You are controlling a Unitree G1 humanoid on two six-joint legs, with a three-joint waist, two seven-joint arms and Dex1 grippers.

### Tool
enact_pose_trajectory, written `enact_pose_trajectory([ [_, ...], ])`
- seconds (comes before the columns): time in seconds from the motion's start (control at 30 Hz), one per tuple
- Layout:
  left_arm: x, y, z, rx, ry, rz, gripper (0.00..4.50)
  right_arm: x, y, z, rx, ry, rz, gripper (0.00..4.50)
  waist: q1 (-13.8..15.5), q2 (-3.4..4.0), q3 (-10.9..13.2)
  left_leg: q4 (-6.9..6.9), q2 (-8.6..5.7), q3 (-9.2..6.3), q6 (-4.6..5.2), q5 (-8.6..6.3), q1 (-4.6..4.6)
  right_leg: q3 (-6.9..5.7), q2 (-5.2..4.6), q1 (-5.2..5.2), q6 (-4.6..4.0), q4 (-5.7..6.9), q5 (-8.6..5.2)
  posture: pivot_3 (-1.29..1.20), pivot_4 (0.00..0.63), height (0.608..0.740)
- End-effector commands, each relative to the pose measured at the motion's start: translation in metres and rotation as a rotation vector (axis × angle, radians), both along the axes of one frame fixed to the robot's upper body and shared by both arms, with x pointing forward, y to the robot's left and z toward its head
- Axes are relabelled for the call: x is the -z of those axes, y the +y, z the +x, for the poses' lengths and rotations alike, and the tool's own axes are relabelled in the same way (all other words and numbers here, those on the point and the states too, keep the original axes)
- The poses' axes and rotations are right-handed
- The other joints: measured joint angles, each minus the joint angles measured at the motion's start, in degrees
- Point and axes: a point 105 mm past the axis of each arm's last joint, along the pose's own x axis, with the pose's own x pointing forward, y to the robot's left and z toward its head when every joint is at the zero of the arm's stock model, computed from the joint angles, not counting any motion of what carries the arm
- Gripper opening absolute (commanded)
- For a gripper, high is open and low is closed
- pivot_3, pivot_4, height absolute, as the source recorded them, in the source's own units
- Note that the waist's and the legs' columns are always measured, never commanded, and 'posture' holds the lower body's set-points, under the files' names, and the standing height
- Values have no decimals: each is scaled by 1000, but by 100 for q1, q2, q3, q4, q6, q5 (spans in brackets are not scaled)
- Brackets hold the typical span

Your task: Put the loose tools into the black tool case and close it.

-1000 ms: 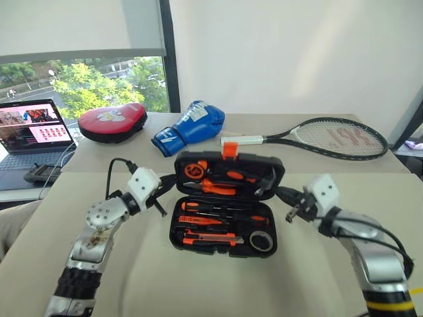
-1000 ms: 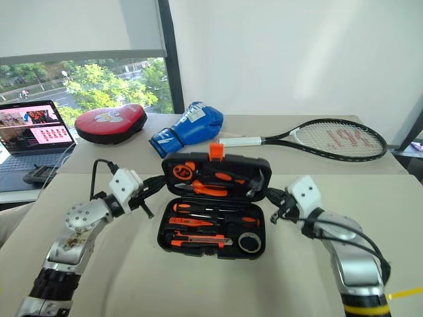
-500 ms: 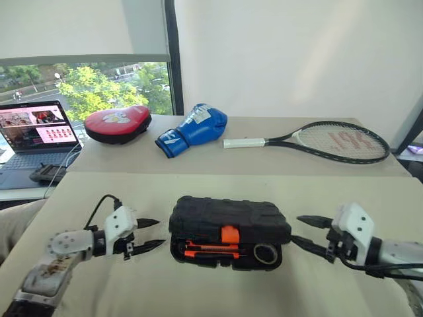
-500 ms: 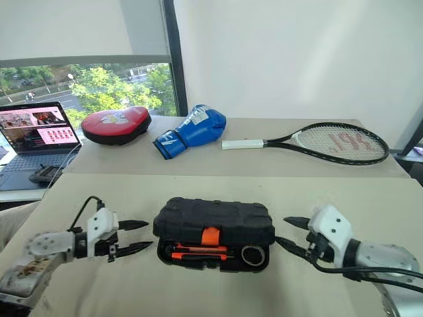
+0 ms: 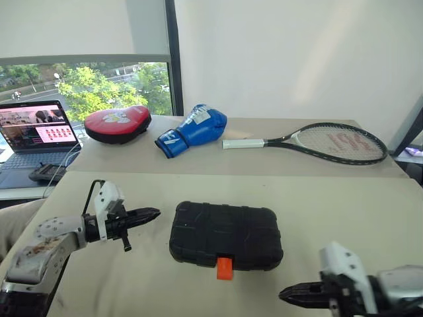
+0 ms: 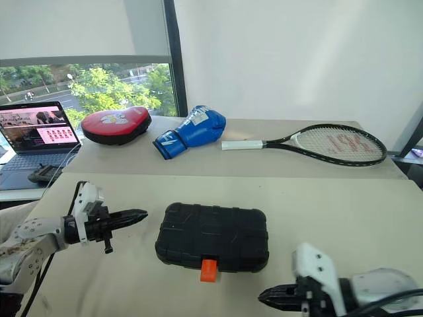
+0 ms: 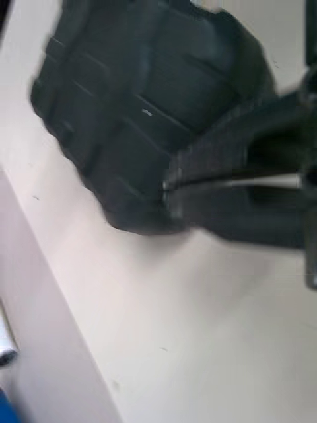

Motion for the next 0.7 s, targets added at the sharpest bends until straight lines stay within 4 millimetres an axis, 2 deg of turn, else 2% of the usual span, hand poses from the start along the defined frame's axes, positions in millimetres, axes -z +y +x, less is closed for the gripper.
enact_pose_trajectory([
  [0.03,-21,-7,-6,51,-19,-38,94,17,7,31,82,-59,-57,0,-6,-6,3,0,0,0,-9,6,-3,1,2,-4,-1,1,0,0,150,740],
  [0.13,-27,-12,-14,98,8,-42,94,16,9,75,188,-138,-97,0,-16,-13,8,-1,0,-1,-35,21,-4,-1,7,-6,-6,4,-2,0,150,740],
  [0.2,-31,-14,-18,129,26,-43,94,6,13,106,248,-200,-105,0,-35,-19,13,0,2,0,-40,25,-9,-2,11,-11,-16,2,4,0,150,740],
  [0.27,-32,-15,-21,156,34,-28,94,-4,18,125,267,-219,-96,0,-47,-21,21,3,1,3,-34,23,-8,1,11,-11,-24,5,8,0,150,740],
  [0.3,-33,-17,-21,170,36,-27,94,-11,18,141,305,-245,-84,0,-40,-19,22,4,1,4,-22,20,-13,-3,15,-14,-31,3,13,0,150,740],
  [0.4,-37,-27,-21,222,25,-7,94,-28,13,186,391,-336,-101,0,-46,-18,23,4,2,3,-15,18,-10,-5,31,-16,-32,8,14,0,150,740],
  [0.43,-38,-32,-21,237,17,1,94,-32,12,195,409,-351,-93,0,-51,-18,23,4,1,4,-35,30,-12,-5,34,-18,-33,8,15,0,150,740],
  [0.57,-40,-51,-20,299,-20,58,94,-42,10,206,409,-385,-29,0,-2,-18,23,1,0,2,-55,42,-20,-14,37,-17,-32,8,15,0,150,740],
  [0.6,-43,-56,-17,304,-30,59,94,-43,10,199,366,-364,-20,0,-5,-18,23,1,0,1,-54,41,-21,-14,37,-15,-30,5,14,0,150,740],
  [0.63,-44,-61,-15,314,-42,67,21,-45,8,190,333,-346,-8,287,-2,-16,24,1,0,0,-53,40,-32,-15,37,-18,-30,7,14,0,150,740],
  [0.7,-44,-71,-4,313,-64,89,560,-50,7,165,291,-285,56,807,42,-15,24,1,-5,-10,-45,37,-56,-26,36,-24,-26,3,16,0,150,740],
])
